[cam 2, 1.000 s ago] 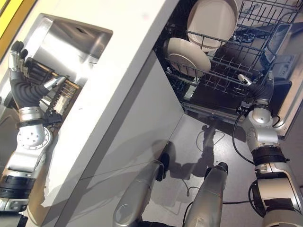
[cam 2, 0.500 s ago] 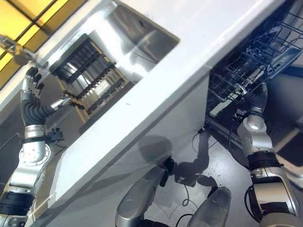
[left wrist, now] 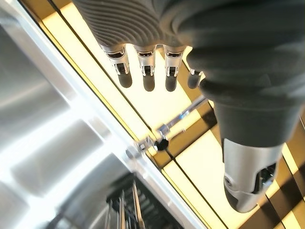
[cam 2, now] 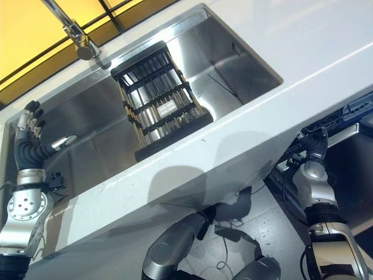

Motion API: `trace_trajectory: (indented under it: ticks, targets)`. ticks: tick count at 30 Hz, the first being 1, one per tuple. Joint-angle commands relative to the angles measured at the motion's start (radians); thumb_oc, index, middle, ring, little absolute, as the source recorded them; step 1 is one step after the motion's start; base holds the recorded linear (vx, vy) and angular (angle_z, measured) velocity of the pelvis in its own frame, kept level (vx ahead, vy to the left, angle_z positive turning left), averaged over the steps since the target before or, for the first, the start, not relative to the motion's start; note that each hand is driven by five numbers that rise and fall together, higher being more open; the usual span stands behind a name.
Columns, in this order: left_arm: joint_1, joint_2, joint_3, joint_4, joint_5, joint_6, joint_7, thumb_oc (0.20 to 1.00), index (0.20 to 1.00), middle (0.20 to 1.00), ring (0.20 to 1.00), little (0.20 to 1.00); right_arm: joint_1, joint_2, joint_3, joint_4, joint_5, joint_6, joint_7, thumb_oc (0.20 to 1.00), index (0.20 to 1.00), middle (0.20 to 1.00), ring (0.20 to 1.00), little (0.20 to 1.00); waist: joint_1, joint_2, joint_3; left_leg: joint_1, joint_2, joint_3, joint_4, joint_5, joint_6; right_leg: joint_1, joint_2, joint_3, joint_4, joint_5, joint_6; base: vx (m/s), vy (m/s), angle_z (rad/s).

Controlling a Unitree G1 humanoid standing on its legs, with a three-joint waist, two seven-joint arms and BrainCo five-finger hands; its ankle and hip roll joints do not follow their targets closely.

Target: Pick up plates and place into dishwasher.

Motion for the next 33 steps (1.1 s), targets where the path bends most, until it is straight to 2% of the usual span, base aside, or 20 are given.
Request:
trace_trajectory:
  ticks: [1,7,14,17,26,33]
  targets:
    - [0.051,0.128,0.075,-0.043,-0.037,-0.04,-0.018,1.0,1.0,1.0,1.0,1.0,-0.161,0.061,0.106,-0.129,-0.033,-0.182,0.131,1.0,1.0,1.0,1.0,1.0,0.071,-0.092,-0.152,-0.111,0.089,-0.017,0.212,-0.172,-0.067,-0.048,-0.085,0.067,-0.178,0.297,-0.023,0.08,-0.031,0.25]
    - [0.063,0.148,0.085,-0.043,-0.05,-0.045,-0.043,1.0,1.0,1.0,1.0,1.0,-0.135,0.078,0.105,-0.161,-0.04,-0.199,0.097,1.0,1.0,1.0,1.0,1.0,0.063,-0.096,-0.156,-0.118,0.113,-0.013,0.224,-0.176,-0.082,-0.065,-0.089,0.08,-0.165,0.3,-0.006,0.03,-0.059,0.06]
    - [0.019,0.169,0.06,-0.057,-0.055,-0.034,-0.039,1.0,1.0,1.0,1.0,1.0,-0.098,0.078,0.097,-0.19,-0.095,-0.179,0.033,1.0,1.0,1.0,1.0,1.0,0.02,-0.114,-0.144,-0.128,0.156,-0.002,0.21,-0.161,-0.102,-0.089,-0.072,0.124,-0.187,0.316,0.014,-0.11,-0.119,-0.02]
    - [0.002,0.168,0.048,-0.057,-0.043,-0.032,-0.032,1.0,1.0,1.0,1.0,1.0,-0.078,0.08,0.089,-0.198,-0.111,-0.172,-0.004,1.0,1.0,1.0,1.0,1.0,0.001,-0.119,-0.141,-0.126,0.178,0.002,0.193,-0.152,-0.107,-0.093,-0.057,0.145,-0.199,0.317,0.019,-0.14,-0.139,-0.12]
    - [-0.054,0.154,0.028,-0.075,-0.008,-0.017,-0.042,1.0,1.0,1.0,1.0,1.0,0.059,0.085,0.023,-0.304,-0.234,-0.085,-0.16,1.0,1.0,1.0,1.0,1.0,-0.066,-0.148,-0.156,-0.102,0.246,0.02,0.107,-0.106,-0.126,-0.057,-0.006,0.181,-0.282,0.319,0.04,-0.17,-0.15,-0.17]
    - [-0.09,0.139,0.008,-0.083,0.023,0.014,-0.043,1.0,1.0,1.0,1.0,1.0,0.148,0.097,-0.014,-0.37,-0.28,-0.082,-0.189,1.0,1.0,1.0,1.0,1.0,-0.103,-0.166,-0.187,-0.091,0.278,0.035,0.045,-0.067,-0.127,-0.03,0.031,0.2,-0.348,0.313,0.046,-0.14,-0.119,-0.23]
